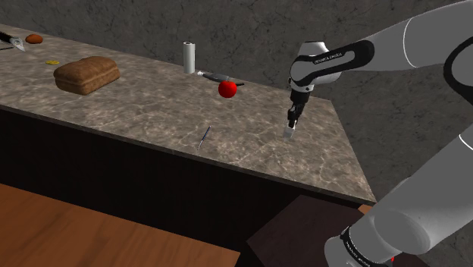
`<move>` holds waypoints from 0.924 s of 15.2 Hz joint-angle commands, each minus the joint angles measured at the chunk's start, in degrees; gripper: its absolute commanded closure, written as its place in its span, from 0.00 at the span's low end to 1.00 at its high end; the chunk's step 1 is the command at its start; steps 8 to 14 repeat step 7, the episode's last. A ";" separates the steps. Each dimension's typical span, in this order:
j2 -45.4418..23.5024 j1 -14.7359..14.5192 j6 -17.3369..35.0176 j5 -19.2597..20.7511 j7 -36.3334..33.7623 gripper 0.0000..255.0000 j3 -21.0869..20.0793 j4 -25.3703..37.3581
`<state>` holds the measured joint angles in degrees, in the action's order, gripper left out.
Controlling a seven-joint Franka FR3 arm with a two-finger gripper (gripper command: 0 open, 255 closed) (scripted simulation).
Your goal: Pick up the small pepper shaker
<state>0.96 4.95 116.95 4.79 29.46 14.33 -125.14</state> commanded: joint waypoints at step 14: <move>1.90 -0.12 -4.84 0.28 -0.11 1.00 -0.16 2.94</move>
